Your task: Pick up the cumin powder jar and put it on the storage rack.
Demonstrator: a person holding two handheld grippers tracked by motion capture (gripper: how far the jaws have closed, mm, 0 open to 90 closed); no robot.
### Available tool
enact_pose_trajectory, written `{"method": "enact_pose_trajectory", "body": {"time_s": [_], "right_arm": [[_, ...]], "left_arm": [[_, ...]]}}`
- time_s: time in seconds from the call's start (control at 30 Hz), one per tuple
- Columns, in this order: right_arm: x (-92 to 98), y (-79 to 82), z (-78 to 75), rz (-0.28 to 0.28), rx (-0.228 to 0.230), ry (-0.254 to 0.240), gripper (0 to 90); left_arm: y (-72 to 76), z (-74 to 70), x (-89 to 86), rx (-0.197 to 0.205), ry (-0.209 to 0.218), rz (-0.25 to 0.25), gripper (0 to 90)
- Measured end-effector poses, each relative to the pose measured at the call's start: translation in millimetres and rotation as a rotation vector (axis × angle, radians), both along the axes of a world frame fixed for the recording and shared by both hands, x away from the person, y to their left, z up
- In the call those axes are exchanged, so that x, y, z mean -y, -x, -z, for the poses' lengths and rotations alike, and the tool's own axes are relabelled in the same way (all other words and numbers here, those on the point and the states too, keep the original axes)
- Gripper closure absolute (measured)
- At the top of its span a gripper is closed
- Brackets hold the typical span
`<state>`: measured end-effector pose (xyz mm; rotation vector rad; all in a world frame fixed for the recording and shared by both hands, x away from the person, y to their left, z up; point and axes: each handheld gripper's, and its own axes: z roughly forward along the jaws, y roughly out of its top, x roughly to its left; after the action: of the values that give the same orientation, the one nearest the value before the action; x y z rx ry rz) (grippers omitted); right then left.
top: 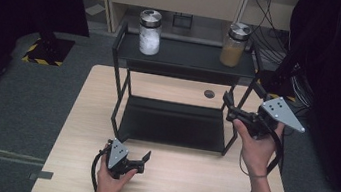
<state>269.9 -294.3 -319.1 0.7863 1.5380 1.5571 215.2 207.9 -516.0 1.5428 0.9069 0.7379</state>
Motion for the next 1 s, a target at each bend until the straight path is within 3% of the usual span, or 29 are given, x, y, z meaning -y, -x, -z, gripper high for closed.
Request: {"method": "enact_pose_trajectory", "body": {"time_s": [0.43,1.0], "right_arm": [[2.2,9.7,11.8,-0.006,0.004,-0.002,5.4],[9.0,20.3,33.4,-0.001,-0.025,-0.018,5.3]], "left_arm": [[0.5,0.6,0.0,0.003,0.003,-0.001,0.3],[0.7,0.5,0.5,0.006,-0.003,-0.001,0.3]]}}
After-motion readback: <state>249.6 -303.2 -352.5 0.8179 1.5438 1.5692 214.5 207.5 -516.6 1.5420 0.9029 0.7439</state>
